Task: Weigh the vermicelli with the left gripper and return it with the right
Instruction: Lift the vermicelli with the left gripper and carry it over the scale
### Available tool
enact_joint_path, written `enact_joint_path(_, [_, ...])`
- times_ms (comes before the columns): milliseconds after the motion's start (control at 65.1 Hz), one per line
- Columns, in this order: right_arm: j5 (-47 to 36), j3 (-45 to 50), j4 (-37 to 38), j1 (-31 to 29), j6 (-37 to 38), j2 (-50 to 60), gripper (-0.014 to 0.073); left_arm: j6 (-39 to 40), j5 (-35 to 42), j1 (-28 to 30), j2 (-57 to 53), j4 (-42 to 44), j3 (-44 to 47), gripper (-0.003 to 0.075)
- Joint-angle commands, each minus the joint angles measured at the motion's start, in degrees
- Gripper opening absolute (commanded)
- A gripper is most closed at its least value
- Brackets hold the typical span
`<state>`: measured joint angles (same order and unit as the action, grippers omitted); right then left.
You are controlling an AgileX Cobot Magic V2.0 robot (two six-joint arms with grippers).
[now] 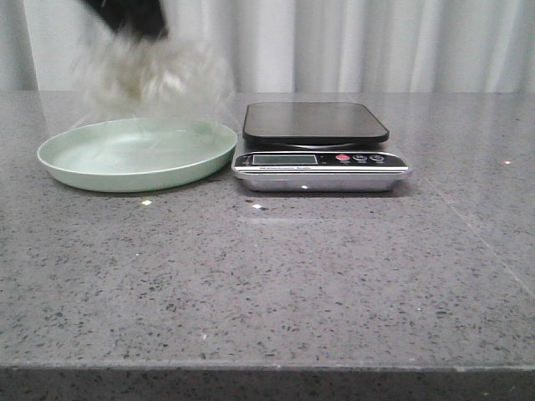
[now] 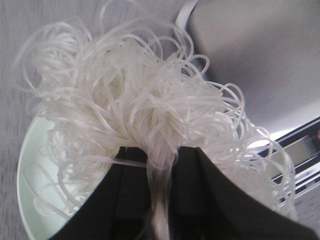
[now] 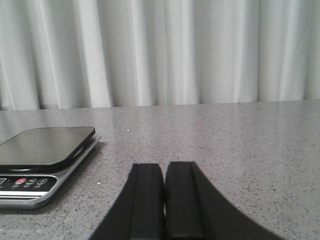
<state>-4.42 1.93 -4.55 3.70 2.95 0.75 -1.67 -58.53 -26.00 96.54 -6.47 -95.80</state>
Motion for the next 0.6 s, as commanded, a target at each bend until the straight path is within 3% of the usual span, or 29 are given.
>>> enact_joint_path(0, [-4.5, -0.8, 0.0, 0.1, -0.2, 0.8, 0.0168, -0.1, 3.1, -2.6, -3.4, -1.2, -7.9, 0.0127])
enact_joint_path(261, [-4.5, -0.8, 0.0, 0.1, -0.2, 0.8, 0.0168, -0.1, 9.6, -9.2, -0.7, -1.3, -12.8, 0.0127])
enact_joint_path(461, [-4.5, -0.8, 0.0, 0.1, -0.2, 0.8, 0.0168, -0.1, 8.0, -11.4, 5.5, -1.3, -13.3, 0.0133])
enact_joint_path(584, [-4.5, -0.8, 0.0, 0.1, -0.2, 0.8, 0.0168, -0.1, 6.4, -11.5, 9.3, -2.4, -13.3, 0.0187])
